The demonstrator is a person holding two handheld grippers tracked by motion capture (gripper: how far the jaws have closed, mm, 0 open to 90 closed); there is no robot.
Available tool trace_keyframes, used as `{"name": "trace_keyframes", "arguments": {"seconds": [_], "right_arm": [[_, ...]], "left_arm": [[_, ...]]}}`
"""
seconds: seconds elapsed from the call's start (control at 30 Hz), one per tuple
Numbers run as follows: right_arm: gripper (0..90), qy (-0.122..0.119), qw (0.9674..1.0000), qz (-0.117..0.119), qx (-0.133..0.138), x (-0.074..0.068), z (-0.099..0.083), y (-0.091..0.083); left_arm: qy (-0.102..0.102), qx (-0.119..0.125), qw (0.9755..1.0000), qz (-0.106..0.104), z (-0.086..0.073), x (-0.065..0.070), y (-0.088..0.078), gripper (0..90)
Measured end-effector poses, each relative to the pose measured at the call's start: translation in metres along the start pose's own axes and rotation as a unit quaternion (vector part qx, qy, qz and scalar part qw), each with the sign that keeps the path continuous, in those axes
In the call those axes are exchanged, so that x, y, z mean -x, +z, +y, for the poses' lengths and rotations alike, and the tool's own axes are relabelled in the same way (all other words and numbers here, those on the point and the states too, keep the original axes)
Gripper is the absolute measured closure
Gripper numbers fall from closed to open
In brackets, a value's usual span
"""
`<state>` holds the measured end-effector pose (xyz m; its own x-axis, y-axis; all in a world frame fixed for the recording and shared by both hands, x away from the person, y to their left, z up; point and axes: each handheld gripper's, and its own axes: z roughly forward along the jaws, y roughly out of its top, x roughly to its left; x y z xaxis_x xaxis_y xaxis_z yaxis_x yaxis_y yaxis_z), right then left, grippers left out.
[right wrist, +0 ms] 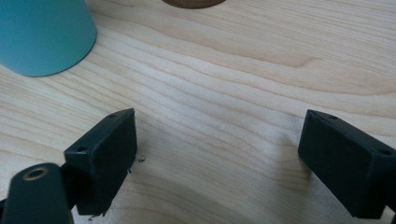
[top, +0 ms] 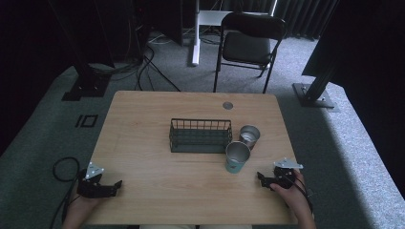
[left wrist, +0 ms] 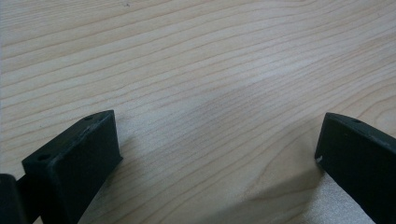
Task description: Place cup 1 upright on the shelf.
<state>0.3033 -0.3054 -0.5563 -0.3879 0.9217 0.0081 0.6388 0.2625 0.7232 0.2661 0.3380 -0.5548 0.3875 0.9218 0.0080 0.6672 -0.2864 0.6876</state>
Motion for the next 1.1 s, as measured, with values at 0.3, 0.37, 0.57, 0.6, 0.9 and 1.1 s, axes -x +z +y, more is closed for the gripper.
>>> {"name": "trace_keyframes", "arguments": {"seconds": [0.3, 0.37, 0.57, 0.6, 0.9, 1.1], "right_arm": [[11.3, 0.0, 1.0, 0.0, 0.0, 0.0, 0.0, 0.0], [11.3, 0.0, 1.0, 0.0, 0.0, 0.0, 0.0, 0.0], [11.3, 0.0, 1.0, 0.0, 0.0, 0.0, 0.0, 0.0], [11.2, 0.0, 1.0, 0.0, 0.0, 0.0, 0.0, 0.0], [11.3, 0.0, 1.0, 0.0, 0.0, 0.0, 0.0, 0.0], [11.2, 0.0, 1.0, 0.0, 0.0, 0.0, 0.0, 0.0]], "left_arm": [[0.003, 0.0, 1.0, -0.002, 0.0, 0.0, 0.0, 0.4], [0.003, 0.001, 1.0, -0.002, 0.0, 0.0, 0.0, 0.4], [-0.001, -0.004, 1.0, 0.003, -0.001, -0.002, -0.002, 0.4], [-0.002, -0.004, 1.0, 0.004, -0.001, -0.002, -0.002, 0.4], [0.018, 0.018, 0.9996, -0.009, 0.002, 0.004, -0.006, 0.5], [0.024, 0.021, 0.9989, -0.035, 0.003, 0.009, -0.006, 0.5]]}}
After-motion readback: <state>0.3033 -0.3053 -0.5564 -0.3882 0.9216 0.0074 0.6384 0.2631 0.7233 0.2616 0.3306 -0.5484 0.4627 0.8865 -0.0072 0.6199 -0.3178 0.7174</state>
